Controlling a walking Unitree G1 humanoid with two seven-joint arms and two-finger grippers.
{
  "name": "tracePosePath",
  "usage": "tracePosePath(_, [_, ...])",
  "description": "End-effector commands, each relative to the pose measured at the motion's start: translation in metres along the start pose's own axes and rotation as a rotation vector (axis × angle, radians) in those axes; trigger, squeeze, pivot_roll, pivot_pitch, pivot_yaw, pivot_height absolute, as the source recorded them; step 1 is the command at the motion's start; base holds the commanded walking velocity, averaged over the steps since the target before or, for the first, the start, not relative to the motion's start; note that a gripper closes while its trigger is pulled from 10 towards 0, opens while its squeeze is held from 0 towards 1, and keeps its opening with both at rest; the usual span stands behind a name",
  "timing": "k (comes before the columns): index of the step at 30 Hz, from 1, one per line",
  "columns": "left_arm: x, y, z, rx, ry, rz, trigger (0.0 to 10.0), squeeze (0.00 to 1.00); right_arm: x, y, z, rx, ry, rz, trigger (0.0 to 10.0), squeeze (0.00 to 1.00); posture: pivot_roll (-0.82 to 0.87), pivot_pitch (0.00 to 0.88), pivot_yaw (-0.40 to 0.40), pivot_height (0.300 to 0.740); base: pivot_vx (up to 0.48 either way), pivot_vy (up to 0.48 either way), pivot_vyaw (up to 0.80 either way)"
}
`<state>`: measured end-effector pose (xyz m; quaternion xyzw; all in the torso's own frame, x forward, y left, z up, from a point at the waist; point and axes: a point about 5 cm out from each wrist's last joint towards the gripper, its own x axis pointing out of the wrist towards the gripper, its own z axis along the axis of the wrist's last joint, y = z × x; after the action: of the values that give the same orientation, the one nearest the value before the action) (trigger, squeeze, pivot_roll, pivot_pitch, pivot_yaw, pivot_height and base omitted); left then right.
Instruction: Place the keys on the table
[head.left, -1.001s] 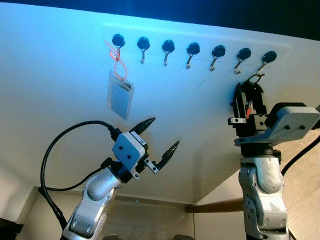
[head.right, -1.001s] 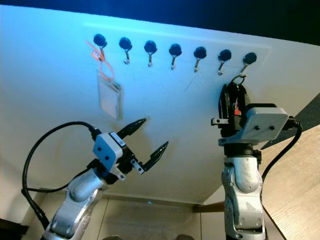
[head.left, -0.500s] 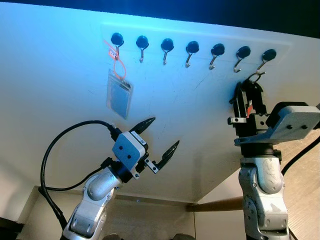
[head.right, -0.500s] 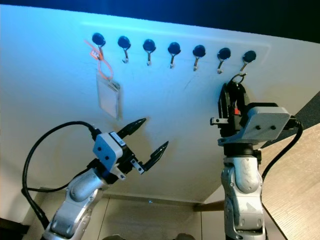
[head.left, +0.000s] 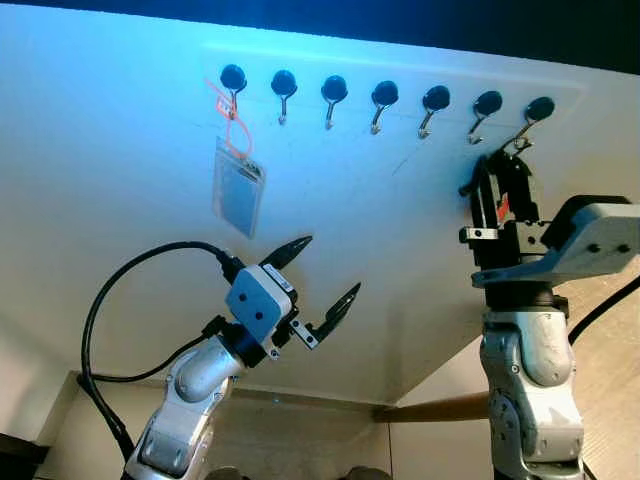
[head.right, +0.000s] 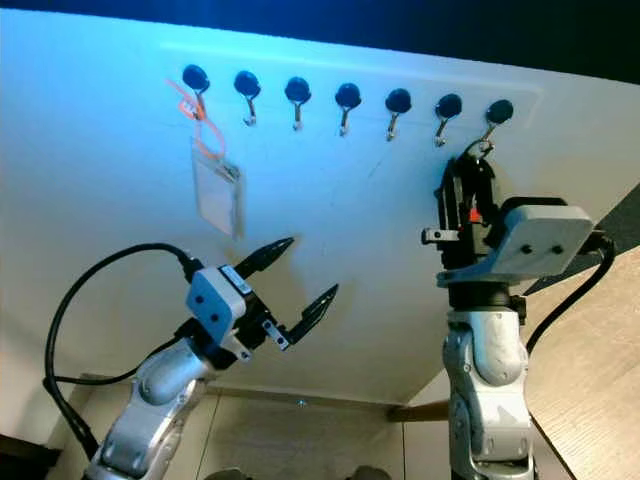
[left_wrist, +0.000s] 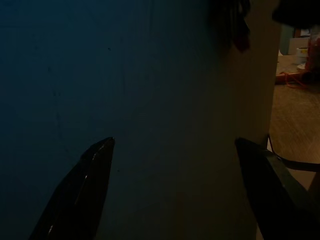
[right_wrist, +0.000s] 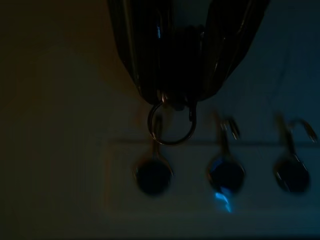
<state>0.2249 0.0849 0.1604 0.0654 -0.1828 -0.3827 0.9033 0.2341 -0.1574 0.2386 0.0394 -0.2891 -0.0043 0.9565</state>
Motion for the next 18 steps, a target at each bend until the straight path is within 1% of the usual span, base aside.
tracePosePath(1, [-0.001,-0.004,0.002,0.007,0.006,-0.026,10.0,0.00,0.003,0.004,0.012,0.018,-0.051,0.018,0.0,0.00,0.05,0.086,-0.072,0.740,0.000,0.000,0.00])
tracePosePath(6, [-0.001,-0.004,0.002,0.005,0.005,-0.028,10.0,0.00,0.005,0.008,0.020,0.045,-0.073,0.036,0.0,0.00,0.05,0.091,-0.072,0.740,0.000,0.000,0.00])
tracePosePath(12, [-0.001,-0.004,0.002,0.005,0.004,-0.028,10.0,0.00,0.004,0.009,0.022,0.062,-0.073,0.052,0.0,0.00,0.05,0.093,-0.072,0.740,0.000,0.000,0.00])
tracePosePath(15, [-0.002,-0.004,0.003,0.005,0.005,-0.027,10.0,0.00,-0.008,0.015,0.019,0.076,-0.045,0.104,0.0,0.00,0.06,0.095,-0.072,0.740,0.000,0.000,0.00])
tracePosePath(16, [-0.002,-0.004,0.003,0.005,0.005,-0.027,10.0,0.00,-0.008,0.015,0.019,0.076,-0.045,0.104,0.0,0.00,0.06,0.095,-0.072,0.740,0.000,0.000,0.00])
tracePosePath(18, [-0.003,-0.004,0.003,0.004,0.007,-0.027,10.0,0.00,-0.019,0.017,0.016,0.068,-0.010,0.130,0.0,0.00,0.05,0.099,-0.071,0.740,0.000,0.000,0.00])
